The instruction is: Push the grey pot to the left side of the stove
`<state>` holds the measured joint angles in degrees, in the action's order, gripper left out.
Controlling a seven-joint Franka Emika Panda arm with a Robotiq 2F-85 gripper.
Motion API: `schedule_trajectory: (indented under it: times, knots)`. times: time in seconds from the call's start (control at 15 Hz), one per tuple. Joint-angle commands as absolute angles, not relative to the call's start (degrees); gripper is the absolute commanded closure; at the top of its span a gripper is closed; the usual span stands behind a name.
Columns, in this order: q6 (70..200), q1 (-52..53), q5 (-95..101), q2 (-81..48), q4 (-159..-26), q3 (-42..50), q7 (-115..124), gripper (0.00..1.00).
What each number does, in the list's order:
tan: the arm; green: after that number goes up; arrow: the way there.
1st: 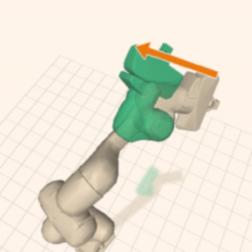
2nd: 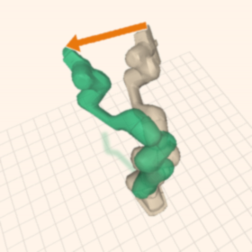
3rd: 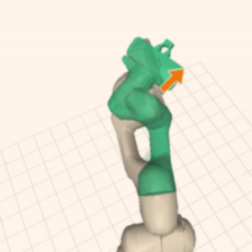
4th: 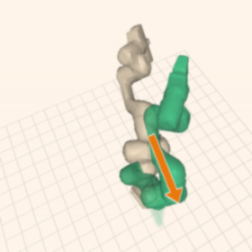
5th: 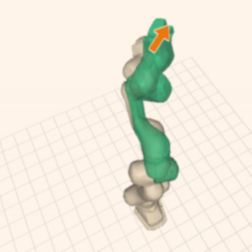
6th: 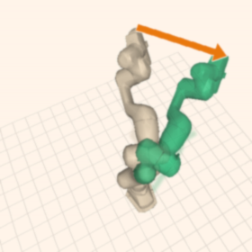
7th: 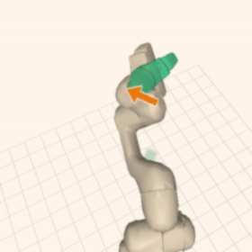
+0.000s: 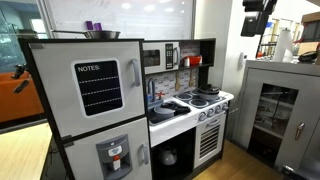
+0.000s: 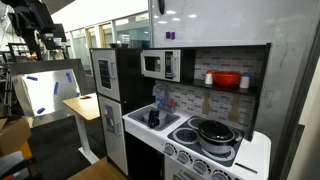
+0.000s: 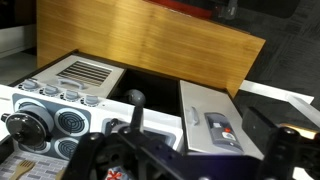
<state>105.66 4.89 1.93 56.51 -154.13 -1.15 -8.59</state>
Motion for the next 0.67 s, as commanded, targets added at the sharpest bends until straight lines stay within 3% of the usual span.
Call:
schedule_trajectory:
  times: [0.0, 0.6]
  knots:
    - [105.5, 5.2, 2.2, 56.4, -154.0, -0.9, -8.3, 0.00]
    - [109.8, 5.6, 3.1, 53.8, -154.3, -0.9, -10.0, 0.00]
